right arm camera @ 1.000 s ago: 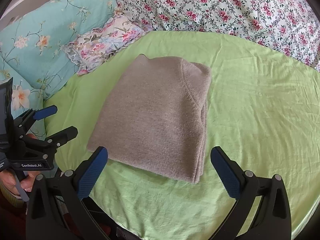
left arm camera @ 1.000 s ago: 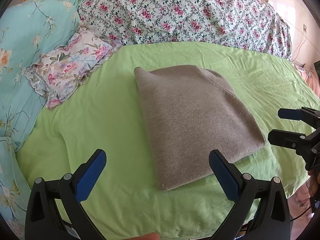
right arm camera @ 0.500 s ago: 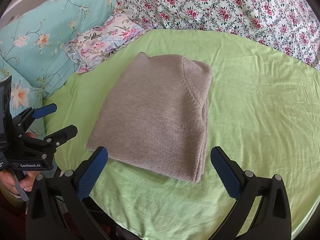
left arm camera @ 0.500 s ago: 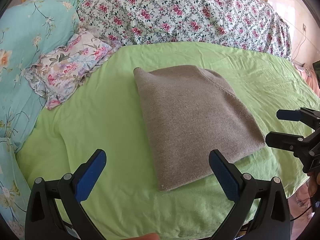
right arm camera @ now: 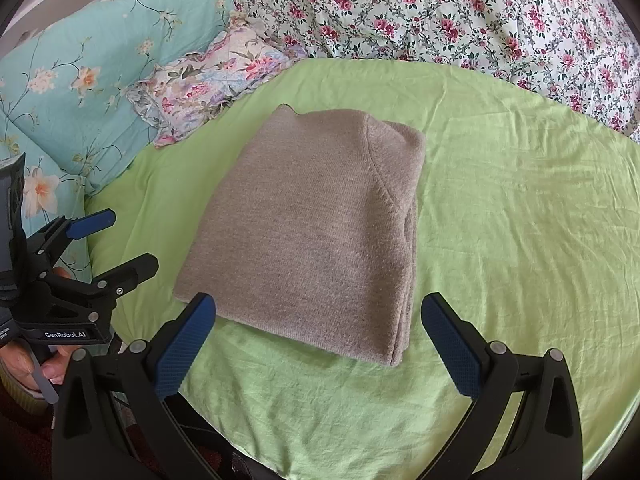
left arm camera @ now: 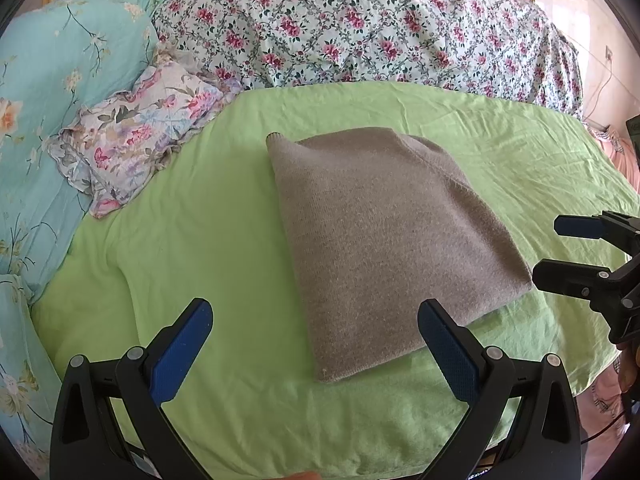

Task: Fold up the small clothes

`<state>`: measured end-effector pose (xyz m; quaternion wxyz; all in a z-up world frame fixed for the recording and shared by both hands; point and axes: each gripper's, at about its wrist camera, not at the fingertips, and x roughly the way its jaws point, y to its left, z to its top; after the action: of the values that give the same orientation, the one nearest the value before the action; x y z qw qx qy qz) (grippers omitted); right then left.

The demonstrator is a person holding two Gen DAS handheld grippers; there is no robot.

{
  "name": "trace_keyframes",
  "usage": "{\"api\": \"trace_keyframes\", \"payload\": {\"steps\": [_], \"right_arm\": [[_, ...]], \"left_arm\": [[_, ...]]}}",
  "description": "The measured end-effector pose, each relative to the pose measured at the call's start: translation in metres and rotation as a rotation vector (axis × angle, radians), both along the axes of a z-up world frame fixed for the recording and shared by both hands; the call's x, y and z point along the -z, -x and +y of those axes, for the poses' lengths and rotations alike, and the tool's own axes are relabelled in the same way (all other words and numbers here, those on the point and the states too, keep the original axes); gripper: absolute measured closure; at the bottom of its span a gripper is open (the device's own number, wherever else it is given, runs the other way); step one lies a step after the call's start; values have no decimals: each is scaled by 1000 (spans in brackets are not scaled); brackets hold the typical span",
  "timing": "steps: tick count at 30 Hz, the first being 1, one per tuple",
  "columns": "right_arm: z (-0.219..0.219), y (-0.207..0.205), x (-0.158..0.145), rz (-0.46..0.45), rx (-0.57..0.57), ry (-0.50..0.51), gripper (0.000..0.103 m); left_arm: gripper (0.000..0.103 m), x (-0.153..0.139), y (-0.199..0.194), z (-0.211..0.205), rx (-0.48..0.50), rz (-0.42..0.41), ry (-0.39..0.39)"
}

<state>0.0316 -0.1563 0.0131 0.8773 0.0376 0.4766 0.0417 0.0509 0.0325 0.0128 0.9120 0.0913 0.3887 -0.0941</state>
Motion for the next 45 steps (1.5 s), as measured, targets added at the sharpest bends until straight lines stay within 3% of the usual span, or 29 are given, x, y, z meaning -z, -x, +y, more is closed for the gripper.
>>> {"api": "trace_keyframes", "payload": {"steps": [45], "right_arm": [[13,-1,-3,-4,-4,4,1]], "left_arm": [[0,-3,2,-3,-7,-6,6]]}}
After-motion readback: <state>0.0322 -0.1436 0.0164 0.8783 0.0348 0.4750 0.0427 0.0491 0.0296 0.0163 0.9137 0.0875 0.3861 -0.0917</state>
